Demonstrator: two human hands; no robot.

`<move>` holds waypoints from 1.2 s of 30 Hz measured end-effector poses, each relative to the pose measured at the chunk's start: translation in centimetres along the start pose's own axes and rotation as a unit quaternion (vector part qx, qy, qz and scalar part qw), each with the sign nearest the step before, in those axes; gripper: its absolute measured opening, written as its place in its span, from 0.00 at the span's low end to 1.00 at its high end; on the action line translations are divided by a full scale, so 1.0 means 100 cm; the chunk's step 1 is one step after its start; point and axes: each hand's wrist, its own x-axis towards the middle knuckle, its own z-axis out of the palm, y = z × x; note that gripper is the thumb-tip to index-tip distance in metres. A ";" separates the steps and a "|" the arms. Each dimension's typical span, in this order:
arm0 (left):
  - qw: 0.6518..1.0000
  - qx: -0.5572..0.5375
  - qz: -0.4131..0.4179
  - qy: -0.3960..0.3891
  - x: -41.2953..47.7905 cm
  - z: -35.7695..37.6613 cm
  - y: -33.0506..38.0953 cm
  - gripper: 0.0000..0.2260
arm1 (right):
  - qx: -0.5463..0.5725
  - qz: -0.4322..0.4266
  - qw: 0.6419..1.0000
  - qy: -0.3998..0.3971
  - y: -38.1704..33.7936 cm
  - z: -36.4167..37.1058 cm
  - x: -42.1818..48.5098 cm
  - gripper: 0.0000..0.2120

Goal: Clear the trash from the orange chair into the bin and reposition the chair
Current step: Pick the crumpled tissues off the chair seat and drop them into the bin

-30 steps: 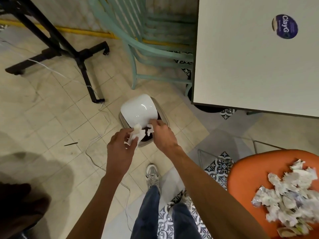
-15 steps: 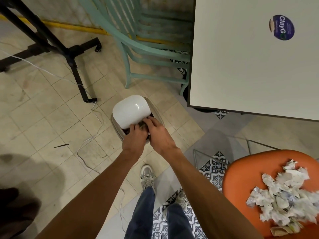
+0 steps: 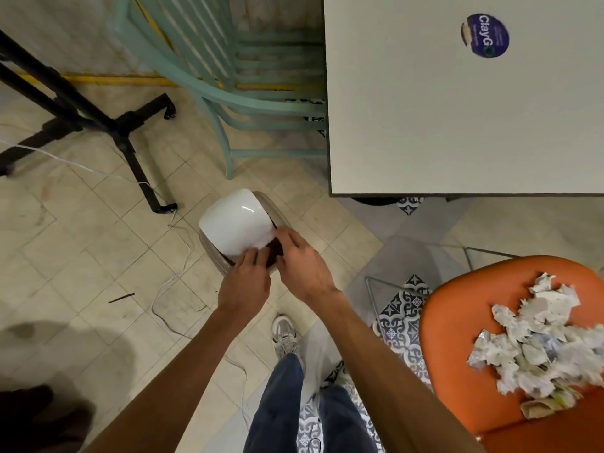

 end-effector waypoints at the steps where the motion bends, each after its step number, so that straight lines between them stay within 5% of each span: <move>1: 1.000 0.005 0.000 0.005 -0.004 -0.003 0.001 0.25 | 0.004 0.002 1.000 0.011 0.001 -0.003 -0.005 0.29; 15: 0.991 -0.030 0.120 0.048 -0.021 -0.024 0.146 0.20 | 0.048 0.145 0.976 0.157 0.093 -0.057 -0.136 0.27; 26: 0.968 -0.011 0.246 -0.048 -0.041 0.047 0.309 0.14 | 0.123 0.311 0.899 0.282 0.237 -0.072 -0.271 0.23; 36: 0.946 0.005 0.303 -0.118 -0.048 0.144 0.415 0.11 | 0.091 0.432 0.854 0.276 0.355 -0.057 -0.349 0.21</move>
